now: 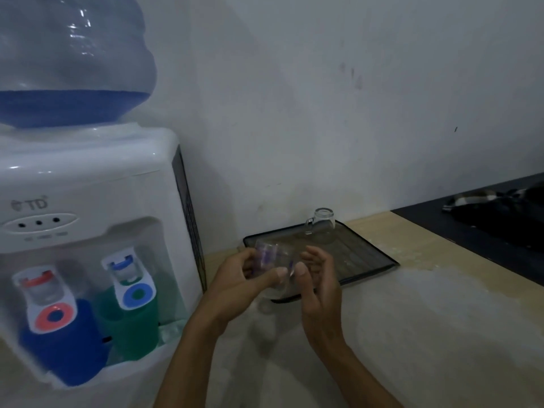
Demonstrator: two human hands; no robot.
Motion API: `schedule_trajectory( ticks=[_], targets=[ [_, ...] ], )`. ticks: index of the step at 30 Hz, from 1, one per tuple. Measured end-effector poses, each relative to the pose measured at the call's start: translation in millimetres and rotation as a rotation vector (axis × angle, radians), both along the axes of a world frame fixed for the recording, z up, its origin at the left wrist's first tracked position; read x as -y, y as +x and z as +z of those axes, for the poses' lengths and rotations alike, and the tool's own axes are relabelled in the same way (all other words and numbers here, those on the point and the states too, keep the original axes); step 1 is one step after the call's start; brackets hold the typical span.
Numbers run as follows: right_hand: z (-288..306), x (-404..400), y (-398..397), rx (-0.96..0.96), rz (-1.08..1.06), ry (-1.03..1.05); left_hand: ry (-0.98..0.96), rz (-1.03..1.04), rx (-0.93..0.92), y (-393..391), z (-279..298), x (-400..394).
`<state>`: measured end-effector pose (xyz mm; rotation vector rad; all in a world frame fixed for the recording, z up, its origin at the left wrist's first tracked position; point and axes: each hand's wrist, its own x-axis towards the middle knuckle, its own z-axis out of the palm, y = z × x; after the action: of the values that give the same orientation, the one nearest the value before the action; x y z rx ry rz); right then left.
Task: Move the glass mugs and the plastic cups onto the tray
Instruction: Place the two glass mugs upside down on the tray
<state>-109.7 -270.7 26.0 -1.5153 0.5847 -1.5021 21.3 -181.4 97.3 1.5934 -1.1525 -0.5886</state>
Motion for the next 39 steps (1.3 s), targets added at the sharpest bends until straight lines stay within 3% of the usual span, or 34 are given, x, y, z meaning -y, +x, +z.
schedule_trajectory(
  ticks=[2,6,11,15,18,21,25,31,39],
  targets=[
    [1.9,1.8,1.3,0.047,0.082,0.137,-0.043,0.028,-0.09,1.5,3.1,-0.8],
    [13.6,0.8,7.0,0.104,0.524,0.515,-0.109,0.073,-0.13,-2.4,10.8,-1.4],
    [13.1,-4.1,4.2,0.223,0.803,0.593,-0.134,0.038,-0.154,-9.2,13.5,-3.1],
    [15.8,1.9,-2.6,0.293,0.849,0.574,-0.133,-0.025,-0.094,-12.1,16.4,-4.9],
    [18.8,7.9,-8.6,0.328,0.794,0.56,-0.142,-0.017,-0.066,-11.4,14.5,-3.9],
    [22.7,19.3,-18.6,0.484,0.697,0.593,-0.131,0.047,-0.033,-4.8,1.8,0.9],
    [20.7,46.4,-38.0,0.558,0.351,0.597,-0.109,0.204,-0.077,5.4,-30.9,10.4],
    [10.8,72.3,-65.8,0.378,-0.132,0.501,-0.089,0.34,-0.125,2.6,-80.8,22.6],
    [5.2,78.5,-72.9,0.17,-0.269,0.433,-0.159,0.363,-0.145,12.6,-98.7,30.5]
  ],
)
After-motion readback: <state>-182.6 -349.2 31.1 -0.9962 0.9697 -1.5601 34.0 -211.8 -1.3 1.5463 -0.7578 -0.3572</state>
